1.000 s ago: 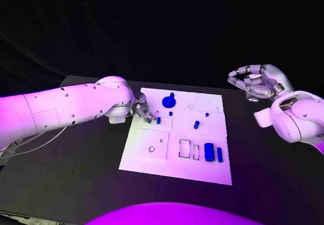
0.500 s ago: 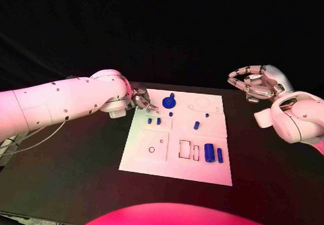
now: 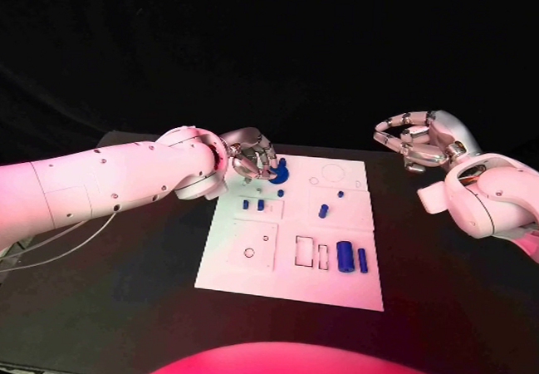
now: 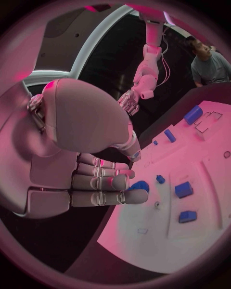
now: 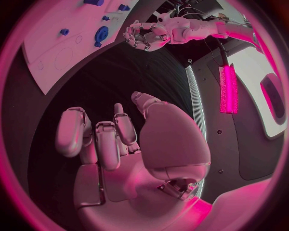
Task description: Assemble the parts on the task board
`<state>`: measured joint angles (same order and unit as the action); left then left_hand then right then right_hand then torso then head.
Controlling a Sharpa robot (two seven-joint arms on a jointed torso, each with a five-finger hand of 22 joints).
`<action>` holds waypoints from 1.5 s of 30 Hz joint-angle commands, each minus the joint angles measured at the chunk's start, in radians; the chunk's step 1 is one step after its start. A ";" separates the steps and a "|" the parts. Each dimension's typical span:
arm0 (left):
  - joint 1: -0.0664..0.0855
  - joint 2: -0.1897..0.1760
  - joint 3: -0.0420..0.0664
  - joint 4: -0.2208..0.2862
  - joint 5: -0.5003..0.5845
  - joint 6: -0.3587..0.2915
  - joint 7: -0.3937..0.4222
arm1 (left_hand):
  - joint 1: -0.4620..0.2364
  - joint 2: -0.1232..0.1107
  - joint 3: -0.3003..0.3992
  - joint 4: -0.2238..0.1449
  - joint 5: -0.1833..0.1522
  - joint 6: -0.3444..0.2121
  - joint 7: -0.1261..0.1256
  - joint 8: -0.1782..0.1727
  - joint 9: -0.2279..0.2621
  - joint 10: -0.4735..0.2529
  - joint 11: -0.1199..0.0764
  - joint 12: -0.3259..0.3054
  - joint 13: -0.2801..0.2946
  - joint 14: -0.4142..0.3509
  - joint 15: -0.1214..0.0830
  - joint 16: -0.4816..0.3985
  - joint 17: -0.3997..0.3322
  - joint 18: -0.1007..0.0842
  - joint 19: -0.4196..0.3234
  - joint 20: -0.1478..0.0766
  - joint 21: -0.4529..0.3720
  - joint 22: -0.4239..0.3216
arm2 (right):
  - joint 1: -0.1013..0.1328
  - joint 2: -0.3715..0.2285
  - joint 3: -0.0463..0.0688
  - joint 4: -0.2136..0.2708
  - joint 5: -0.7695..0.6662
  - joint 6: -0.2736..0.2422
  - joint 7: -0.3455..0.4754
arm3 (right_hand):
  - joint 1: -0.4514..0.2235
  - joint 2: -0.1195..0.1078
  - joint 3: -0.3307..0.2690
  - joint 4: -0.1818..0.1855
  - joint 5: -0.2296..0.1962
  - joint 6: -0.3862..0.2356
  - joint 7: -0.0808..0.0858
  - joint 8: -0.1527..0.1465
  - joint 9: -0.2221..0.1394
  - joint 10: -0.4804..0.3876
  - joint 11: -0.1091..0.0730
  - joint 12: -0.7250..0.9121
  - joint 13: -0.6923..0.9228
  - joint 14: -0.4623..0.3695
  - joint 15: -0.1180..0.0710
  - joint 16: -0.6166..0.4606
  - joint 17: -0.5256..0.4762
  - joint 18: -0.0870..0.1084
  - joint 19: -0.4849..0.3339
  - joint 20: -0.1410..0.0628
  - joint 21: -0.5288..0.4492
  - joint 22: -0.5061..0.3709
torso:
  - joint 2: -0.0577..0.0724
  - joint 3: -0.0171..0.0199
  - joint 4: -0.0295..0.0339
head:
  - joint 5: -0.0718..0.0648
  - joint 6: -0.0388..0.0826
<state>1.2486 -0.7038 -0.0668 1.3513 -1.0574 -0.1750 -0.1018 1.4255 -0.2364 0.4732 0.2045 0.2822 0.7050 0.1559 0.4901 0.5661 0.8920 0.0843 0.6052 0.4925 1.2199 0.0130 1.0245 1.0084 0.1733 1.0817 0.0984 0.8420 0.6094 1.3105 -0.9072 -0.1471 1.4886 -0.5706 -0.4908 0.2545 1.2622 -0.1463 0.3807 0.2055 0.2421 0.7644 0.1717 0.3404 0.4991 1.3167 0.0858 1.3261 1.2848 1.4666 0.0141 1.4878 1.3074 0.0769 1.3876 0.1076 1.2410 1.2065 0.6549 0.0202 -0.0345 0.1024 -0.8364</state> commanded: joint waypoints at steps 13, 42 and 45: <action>-0.010 0.072 -0.021 -0.078 -0.351 -0.032 0.211 | 0.022 -0.040 0.017 -0.024 -0.006 0.085 -0.021 -0.103 -0.111 0.019 0.007 -0.194 -0.199 0.122 0.002 0.189 0.094 -0.038 0.182 0.001 0.237 0.285 | -0.007 0.007 0.000 -0.002 -0.036 0.007 0.016 | 0.017 0.008 0.004 -0.005 0.002 -0.008 -0.002 0.007 0.001 -0.042 -0.003 -0.042 -0.044 0.046 -0.010 -0.014 0.048 0.017 -0.006 -0.002 -0.023 -0.020 | 0.001 0.0005 -0.0011 | -0.004 0.011; -0.034 0.163 -0.032 -0.174 -0.489 0.119 0.137 | 0.009 -0.037 -0.010 -0.025 -0.024 0.124 -0.031 -0.140 -0.140 0.039 0.001 -0.261 -0.273 0.231 -0.013 0.336 0.205 -0.081 0.298 -0.010 0.438 0.530 | -0.012 0.016 0.000 -0.006 -0.045 -0.003 0.019 | 0.022 0.008 0.009 0.001 0.001 -0.012 -0.004 0.012 -0.002 -0.163 -0.006 -0.203 -0.217 0.042 -0.013 -0.025 0.036 0.022 -0.014 -0.004 -0.051 -0.043 | 0.001 0.0018 -0.0008 | -0.010 0.009; -0.040 0.170 -0.032 -0.180 -0.493 0.120 0.121 | 0.017 -0.030 -0.003 -0.029 -0.028 0.128 -0.032 -0.141 -0.141 0.044 0.000 -0.263 -0.276 0.235 -0.013 0.341 0.208 -0.082 0.302 -0.011 0.445 0.539 | -0.012 0.016 0.000 -0.006 -0.048 -0.002 0.019 | 0.022 0.009 0.009 0.001 0.001 -0.012 -0.004 0.013 -0.002 -0.166 -0.006 -0.208 -0.223 0.042 -0.013 -0.025 0.036 0.022 -0.014 -0.005 -0.052 -0.044 | 0.001 0.0007 -0.0013 | -0.014 0.007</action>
<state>1.2093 -0.5381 -0.0992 1.1725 -1.5338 -0.0797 0.0401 1.4398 -0.2736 0.4690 0.1806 0.2577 0.8260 0.1230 0.3535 0.4256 0.9297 0.0823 0.3479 0.2174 1.4493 0.0019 1.3620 1.2154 0.1074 1.3764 0.0857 1.2845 1.1466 1.2995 -0.8917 -0.1473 1.4818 -0.6036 -0.4943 0.2624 1.2755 -0.1410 0.3865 0.2053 0.2421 0.7607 0.1680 0.3479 0.4982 1.1592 0.0788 1.1207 1.0629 1.4667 0.0067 1.4667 1.3079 0.0925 1.3803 0.1003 1.1946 1.1646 0.6562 0.0218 -0.0352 0.0910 -0.8284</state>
